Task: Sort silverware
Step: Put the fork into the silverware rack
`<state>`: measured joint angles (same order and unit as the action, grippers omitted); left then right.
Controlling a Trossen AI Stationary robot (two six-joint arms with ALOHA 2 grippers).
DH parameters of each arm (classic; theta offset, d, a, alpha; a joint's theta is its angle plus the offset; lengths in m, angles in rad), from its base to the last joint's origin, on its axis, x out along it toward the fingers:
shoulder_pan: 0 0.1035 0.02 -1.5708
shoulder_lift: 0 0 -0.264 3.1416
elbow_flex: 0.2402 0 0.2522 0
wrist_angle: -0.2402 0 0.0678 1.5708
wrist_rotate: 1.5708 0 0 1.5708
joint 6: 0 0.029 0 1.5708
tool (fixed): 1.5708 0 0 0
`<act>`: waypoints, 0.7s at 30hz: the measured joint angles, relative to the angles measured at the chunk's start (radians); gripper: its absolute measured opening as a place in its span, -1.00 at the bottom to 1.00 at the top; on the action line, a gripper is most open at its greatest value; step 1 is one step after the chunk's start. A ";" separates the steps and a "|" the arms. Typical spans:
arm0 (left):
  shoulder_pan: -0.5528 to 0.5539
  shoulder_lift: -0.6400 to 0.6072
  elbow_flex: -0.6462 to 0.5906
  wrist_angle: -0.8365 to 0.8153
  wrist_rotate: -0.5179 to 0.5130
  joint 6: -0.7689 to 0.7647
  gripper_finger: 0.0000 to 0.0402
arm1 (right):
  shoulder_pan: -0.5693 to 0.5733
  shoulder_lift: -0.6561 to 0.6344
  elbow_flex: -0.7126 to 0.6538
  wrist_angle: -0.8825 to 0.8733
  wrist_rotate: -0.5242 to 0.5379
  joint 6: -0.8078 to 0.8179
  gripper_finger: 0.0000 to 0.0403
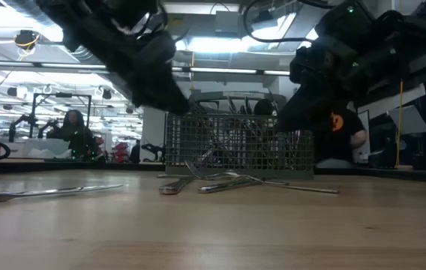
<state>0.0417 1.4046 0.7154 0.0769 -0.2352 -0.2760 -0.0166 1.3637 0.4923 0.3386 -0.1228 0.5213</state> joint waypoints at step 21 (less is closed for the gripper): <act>-0.112 -0.012 -0.227 0.262 0.000 -0.031 -0.23 | 0.181 0.292 0.353 -0.406 0.358 0.017 -0.42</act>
<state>-0.0706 1.3930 0.4881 0.3385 -0.2348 -0.3074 0.1642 1.6555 0.8458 -0.0671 0.2355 0.5382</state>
